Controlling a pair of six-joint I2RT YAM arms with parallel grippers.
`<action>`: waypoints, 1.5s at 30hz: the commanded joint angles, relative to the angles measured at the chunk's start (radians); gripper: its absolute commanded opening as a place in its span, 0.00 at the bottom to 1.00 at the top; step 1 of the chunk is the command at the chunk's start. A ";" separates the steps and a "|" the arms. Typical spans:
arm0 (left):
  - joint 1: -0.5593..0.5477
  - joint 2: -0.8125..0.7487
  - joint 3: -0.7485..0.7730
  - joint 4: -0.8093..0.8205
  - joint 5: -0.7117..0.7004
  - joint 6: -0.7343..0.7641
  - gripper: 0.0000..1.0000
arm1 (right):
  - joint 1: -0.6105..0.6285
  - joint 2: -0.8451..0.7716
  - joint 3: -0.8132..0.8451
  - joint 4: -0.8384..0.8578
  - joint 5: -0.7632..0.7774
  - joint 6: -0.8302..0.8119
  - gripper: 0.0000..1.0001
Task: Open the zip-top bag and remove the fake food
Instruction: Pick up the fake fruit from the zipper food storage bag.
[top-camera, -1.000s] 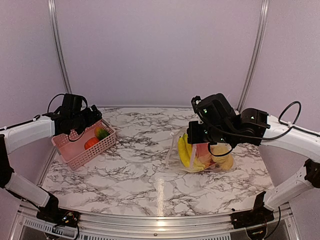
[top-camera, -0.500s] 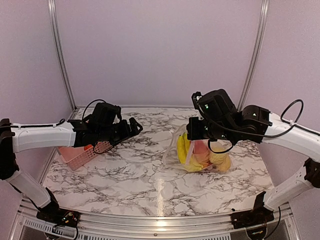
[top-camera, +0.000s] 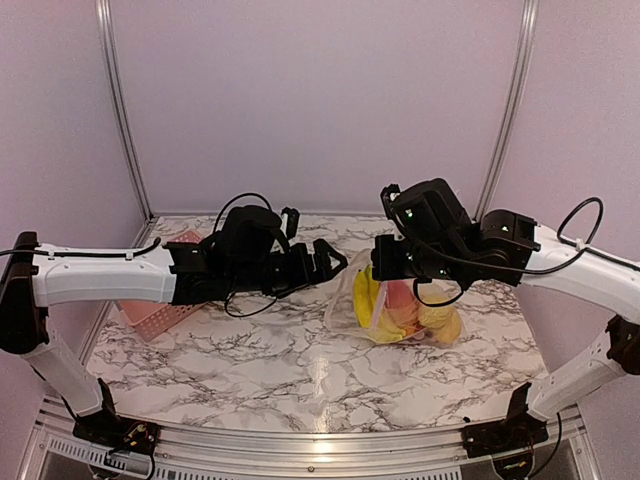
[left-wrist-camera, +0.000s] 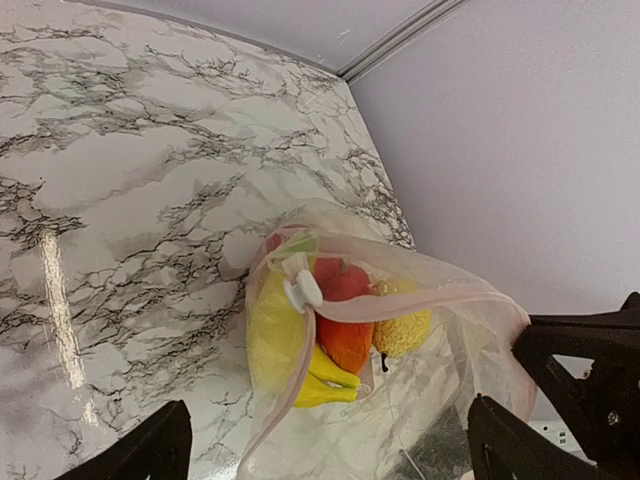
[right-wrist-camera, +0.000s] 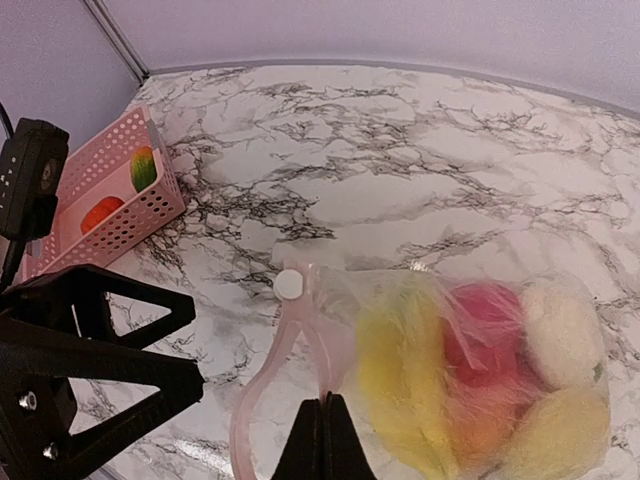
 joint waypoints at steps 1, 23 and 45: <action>-0.032 0.057 0.070 0.026 0.019 0.013 0.99 | 0.005 0.007 0.043 0.005 0.010 0.002 0.00; -0.085 0.292 0.200 0.107 0.145 -0.038 0.92 | 0.005 0.008 0.034 0.026 -0.015 0.018 0.00; -0.098 0.245 0.208 0.013 0.120 -0.043 0.92 | 0.006 0.019 0.025 0.035 -0.021 0.015 0.00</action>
